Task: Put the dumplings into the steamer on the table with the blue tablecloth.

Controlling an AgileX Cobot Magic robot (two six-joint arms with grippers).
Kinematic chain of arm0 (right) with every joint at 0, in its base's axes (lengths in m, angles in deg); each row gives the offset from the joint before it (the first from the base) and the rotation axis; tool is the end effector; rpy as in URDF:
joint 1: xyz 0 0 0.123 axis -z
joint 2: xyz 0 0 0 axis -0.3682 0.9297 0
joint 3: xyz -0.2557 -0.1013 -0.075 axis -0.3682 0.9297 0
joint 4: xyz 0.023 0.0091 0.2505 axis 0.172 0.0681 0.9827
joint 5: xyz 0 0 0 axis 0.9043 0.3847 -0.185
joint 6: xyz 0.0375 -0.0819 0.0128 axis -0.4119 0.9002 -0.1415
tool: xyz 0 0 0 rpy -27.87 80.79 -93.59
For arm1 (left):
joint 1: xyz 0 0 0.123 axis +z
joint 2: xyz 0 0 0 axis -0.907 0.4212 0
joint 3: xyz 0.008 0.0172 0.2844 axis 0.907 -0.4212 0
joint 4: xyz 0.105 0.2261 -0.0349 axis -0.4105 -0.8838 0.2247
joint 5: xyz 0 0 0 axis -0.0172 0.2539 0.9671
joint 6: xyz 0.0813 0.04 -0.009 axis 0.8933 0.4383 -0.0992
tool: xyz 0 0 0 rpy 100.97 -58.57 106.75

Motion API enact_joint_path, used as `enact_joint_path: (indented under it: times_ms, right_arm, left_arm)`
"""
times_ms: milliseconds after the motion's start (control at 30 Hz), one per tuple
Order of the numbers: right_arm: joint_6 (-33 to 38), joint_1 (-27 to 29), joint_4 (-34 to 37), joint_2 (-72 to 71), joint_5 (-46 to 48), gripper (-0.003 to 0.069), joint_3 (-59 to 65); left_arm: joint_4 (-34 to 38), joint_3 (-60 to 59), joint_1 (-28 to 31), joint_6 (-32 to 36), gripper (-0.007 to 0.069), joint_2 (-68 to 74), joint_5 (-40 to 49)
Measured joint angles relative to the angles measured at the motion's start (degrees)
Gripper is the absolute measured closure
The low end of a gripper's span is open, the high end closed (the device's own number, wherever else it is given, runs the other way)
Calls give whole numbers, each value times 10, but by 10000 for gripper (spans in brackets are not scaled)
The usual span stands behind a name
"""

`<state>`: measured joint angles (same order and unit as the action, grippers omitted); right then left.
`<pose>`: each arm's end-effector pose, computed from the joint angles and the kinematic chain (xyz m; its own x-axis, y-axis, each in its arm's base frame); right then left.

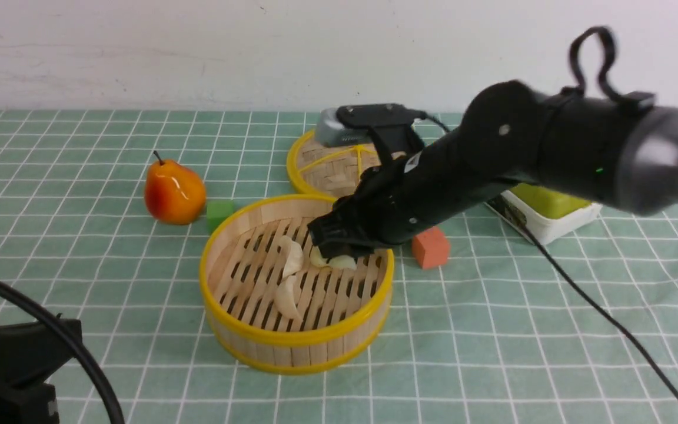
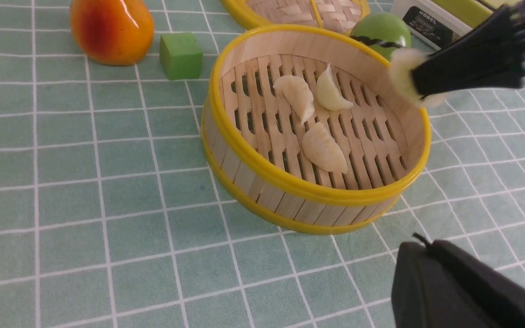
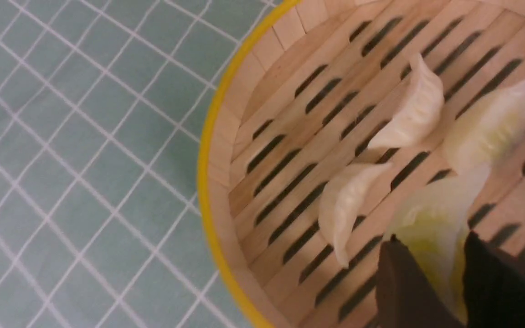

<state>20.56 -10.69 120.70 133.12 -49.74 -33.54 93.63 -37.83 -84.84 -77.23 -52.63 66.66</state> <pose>0.3539 0.2538 0.2441 -0.7705 -0.2127 -0.6009 -0.5002 0.7861 0.3632 0.1078 -0.0470 0.3017 -0.4906 -0.0808 -0.8676 0.2996 0.9193 -0.2550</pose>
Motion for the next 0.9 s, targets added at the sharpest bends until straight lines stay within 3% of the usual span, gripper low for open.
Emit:
enact_joint_path:
  times_ms: [133,233,433,533,633,733,800,867,900]
  right_arm:
    - [-20,0,9,75,-30,496,-5]
    - [-31,0,21,84,-40,450,-9]
    - [-33,0,31,58,-38,237,-9]
    - [-33,3,19,17,-25,211,-9]
    - [-33,9,-12,-59,15,258,-9]
    - [-33,11,-87,-145,75,372,-9]
    - [-33,11,-162,-237,130,525,-9]
    - [-33,11,-186,-271,149,585,-9]
    - [-45,11,-239,-325,175,657,1]
  left_arm:
    - [1,0,0,0,636,0,0]
    - [1,0,0,0,635,0,0]
    - [2,0,0,0,634,0,0]
    - [2,0,0,0,634,-4,1]
    - [2,0,0,11,632,-36,8]
    - [2,0,0,46,631,-92,14]
    - [1,-3,0,74,629,-145,13]
    - [-1,-5,0,81,629,-165,14]
    - [-5,-7,0,83,627,-185,24]
